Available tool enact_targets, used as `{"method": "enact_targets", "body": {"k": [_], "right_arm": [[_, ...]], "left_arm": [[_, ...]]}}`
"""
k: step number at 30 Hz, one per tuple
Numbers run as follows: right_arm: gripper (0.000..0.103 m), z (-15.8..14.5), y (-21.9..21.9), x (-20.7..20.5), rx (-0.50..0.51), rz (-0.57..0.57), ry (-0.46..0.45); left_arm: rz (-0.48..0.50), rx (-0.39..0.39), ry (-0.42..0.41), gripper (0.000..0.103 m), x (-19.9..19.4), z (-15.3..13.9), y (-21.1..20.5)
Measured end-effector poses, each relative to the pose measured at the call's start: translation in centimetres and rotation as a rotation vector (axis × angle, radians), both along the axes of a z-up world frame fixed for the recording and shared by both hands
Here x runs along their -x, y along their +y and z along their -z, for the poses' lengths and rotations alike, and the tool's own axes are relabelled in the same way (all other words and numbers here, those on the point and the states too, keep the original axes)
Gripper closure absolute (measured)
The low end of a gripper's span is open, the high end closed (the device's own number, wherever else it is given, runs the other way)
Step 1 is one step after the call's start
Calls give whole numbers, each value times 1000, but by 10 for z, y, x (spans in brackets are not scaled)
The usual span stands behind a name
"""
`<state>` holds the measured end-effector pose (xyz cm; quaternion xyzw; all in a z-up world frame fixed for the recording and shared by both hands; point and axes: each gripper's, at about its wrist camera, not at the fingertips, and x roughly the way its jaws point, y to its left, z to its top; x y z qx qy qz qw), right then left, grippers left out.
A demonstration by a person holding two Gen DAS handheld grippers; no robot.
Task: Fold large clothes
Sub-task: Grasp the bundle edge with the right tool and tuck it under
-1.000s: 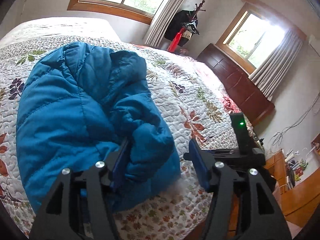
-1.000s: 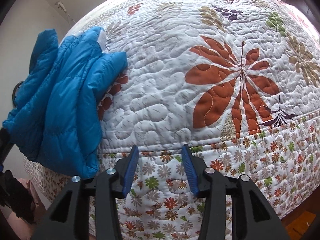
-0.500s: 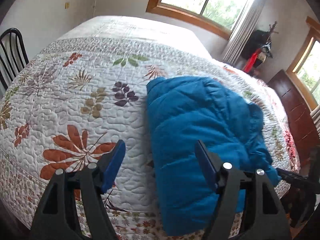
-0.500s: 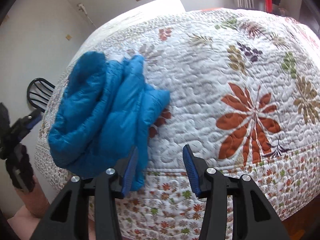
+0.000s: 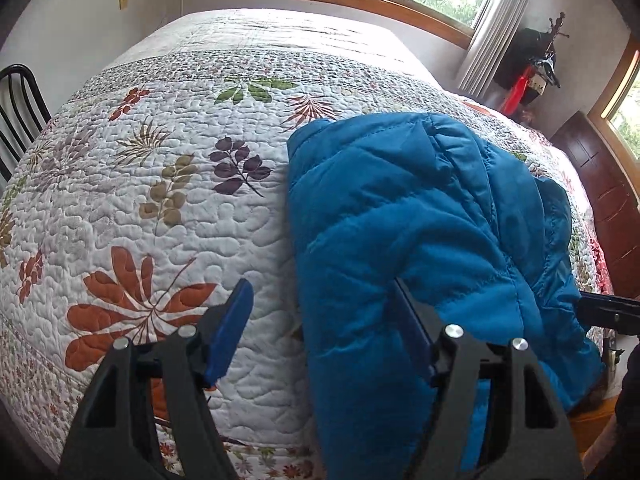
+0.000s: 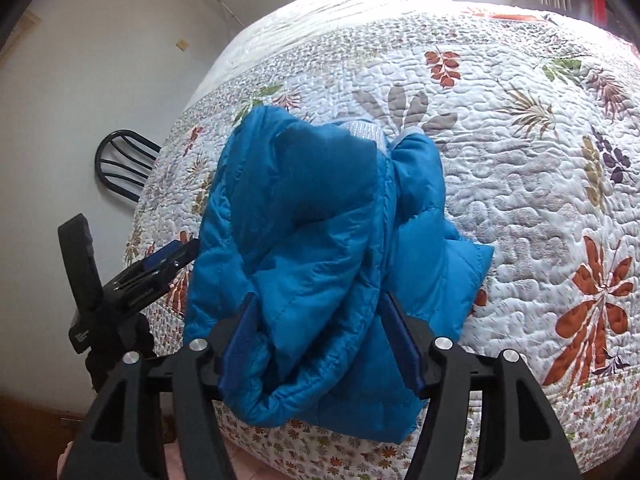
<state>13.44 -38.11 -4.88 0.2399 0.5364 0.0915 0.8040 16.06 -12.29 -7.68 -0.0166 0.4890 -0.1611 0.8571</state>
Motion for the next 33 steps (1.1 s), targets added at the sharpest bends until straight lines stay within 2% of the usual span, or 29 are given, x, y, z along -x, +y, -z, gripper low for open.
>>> {"method": "enact_targets", "body": {"k": [4, 6, 8, 11, 19, 23, 28, 33], "right_arm": [[40, 14, 3, -6, -22, -10, 16], [56, 19, 5, -8, -21, -25, 7], [79, 19, 9, -8, 0, -36, -21], [91, 11, 14, -4, 10, -60, -81], [95, -45, 5, 30, -9, -46, -240], [95, -57, -5, 52, 19, -21, -266], [95, -32, -34, 67, -16, 53, -223], [95, 22, -62, 76, -77, 121, -143]], "left_arm": [[1, 10, -9, 35, 1, 1, 1], [0, 15, -11, 35, 2, 1, 2], [5, 20, -13, 35, 2, 1, 3], [4, 29, -16, 35, 4, -2, 6], [25, 46, -79, 35, 20, -23, 5], [59, 55, -113, 34, 30, -33, -7], [122, 22, -106, 34, 36, -22, -34], [186, -5, -80, 33, 39, -1, -56]]}}
